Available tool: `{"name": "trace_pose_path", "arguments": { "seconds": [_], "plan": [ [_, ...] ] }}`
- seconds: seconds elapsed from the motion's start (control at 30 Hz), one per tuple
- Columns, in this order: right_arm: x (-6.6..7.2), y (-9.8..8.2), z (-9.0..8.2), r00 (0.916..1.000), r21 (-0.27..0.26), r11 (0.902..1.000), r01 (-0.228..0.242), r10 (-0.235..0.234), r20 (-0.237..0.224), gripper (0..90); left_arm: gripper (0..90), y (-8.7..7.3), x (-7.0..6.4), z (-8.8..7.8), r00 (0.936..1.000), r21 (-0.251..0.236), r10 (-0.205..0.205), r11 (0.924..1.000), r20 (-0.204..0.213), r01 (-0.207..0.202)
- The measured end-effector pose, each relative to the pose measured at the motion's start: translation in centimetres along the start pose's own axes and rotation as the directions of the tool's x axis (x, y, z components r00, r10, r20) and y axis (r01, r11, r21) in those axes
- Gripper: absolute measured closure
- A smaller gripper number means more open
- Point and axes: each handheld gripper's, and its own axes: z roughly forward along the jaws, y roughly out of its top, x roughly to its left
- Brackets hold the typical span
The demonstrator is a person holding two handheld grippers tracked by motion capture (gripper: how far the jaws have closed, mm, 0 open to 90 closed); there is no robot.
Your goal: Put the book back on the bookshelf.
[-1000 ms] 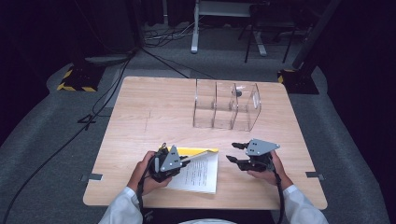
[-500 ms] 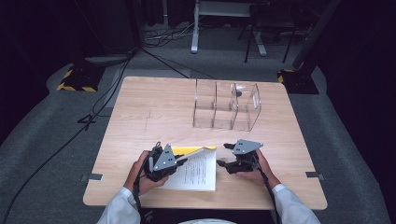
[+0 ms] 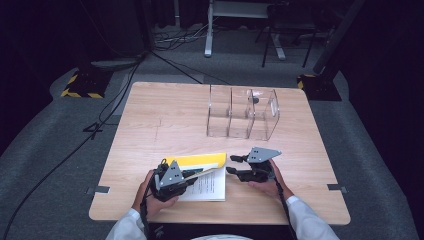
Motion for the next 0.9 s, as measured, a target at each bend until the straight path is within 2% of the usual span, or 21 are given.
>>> {"name": "trace_pose_path", "arguments": {
  "seconds": [0.07, 0.13, 0.17, 0.23, 0.3, 0.33, 0.47, 0.5, 0.53, 0.6, 0.63, 0.8, 0.83, 0.9],
  "plan": [
    [-0.2, -0.2, 0.2, 0.9992, 0.011, 0.9996, -0.024, 0.025, -0.032, 53.4, 81.5, 0.0, 0.1, -0.1, 1.0, -0.029, -0.007, 0.9996, 0.002, 0.007],
    [0.1, -0.3, 0.6, 0.9972, 0.03, 0.9995, -0.013, 0.015, -0.074, 51.9, 84.1, 0.3, 0.1, 0.0, 0.9995, -0.042, -0.004, 0.9991, 0.032, 0.005],
    [0.5, -0.3, 0.9, 0.9978, 0.031, 0.9995, 0.007, -0.005, -0.066, 51.4, 84.1, 0.5, -0.1, 0.1, 0.9994, -0.038, 0.006, 0.9993, 0.034, -0.005],
    [0.9, 0.0, 0.8, 0.9985, 0.007, 0.9999, 0.013, -0.012, -0.053, 51.4, 83.7, 0.9, -0.5, 0.4, 0.9989, -0.032, 0.025, 0.9992, 0.039, -0.024],
    [0.9, 0.5, -0.1, 0.999, -0.049, 0.9988, -0.002, 0.0, -0.044, 50.5, 83.2, 1.2, -0.6, 0.5, 0.9987, -0.043, 0.025, 0.9988, 0.044, -0.023],
    [0.9, 0.7, -0.4, 0.9993, -0.059, 0.9982, -0.003, 0.001, -0.037, 49.9, 83.0, 1.4, -0.7, 0.6, 0.9988, -0.051, 0.025, 0.9984, 0.042, -0.023],
    [1.4, 1.7, -1.8, 0.9996, -0.123, 0.9922, 0.019, -0.021, -0.018, 49.9, 81.5, 2.0, -0.7, 1.2, 0.9983, -0.079, 0.041, 0.9961, 0.041, -0.038],
    [1.5, 2.0, -2.1, 0.9993, -0.134, 0.9907, 0.025, -0.028, -0.024, 47.1, 81.3, 2.1, -0.7, 1.2, 0.9983, -0.09, 0.043, 0.9952, 0.038, -0.04],
    [1.5, 2.4, -2.2, 0.9992, -0.146, 0.9891, 0.019, -0.024, -0.033, 46.7, 81.3, 2.3, -0.6, 1.2, 0.9983, -0.102, 0.041, 0.9941, 0.042, -0.037],
    [1.8, 2.9, -2.5, 0.9994, -0.167, 0.9854, 0.032, -0.034, -0.006, 46.7, 81.3, 2.5, -0.3, 1.2, 0.9982, -0.132, 0.031, 0.9909, 0.052, -0.024],
    [1.8, 2.9, -2.5, 0.9994, -0.167, 0.9854, 0.032, -0.034, -0.006, 46.7, 81.4, 2.5, -0.3, 1.2, 0.9982, -0.132, 0.031, 0.9909, 0.052, -0.024],
    [1.7, 4.3, -3.1, 0.9987, -0.201, 0.9785, 0.048, -0.044, 0.024, 46.7, 81.3, 3.0, 0.2, 1.4, 0.9974, -0.196, 0.016, 0.9807, 0.07, -0.002],
    [1.7, 4.3, -3.1, 0.9987, -0.201, 0.9785, 0.048, -0.044, 0.024, 46.7, 81.2, 3.0, 0.2, 1.4, 0.9974, -0.196, 0.016, 0.9807, 0.07, -0.002],
    [2.0, 4.8, -3.3, 0.9975, -0.212, 0.9749, 0.067, -0.061, 0.035, 46.7, 81.1, 2.9, 0.2, 1.1, 0.9979, -0.219, 0.014, 0.9758, 0.064, 0.0]
  ]
}}
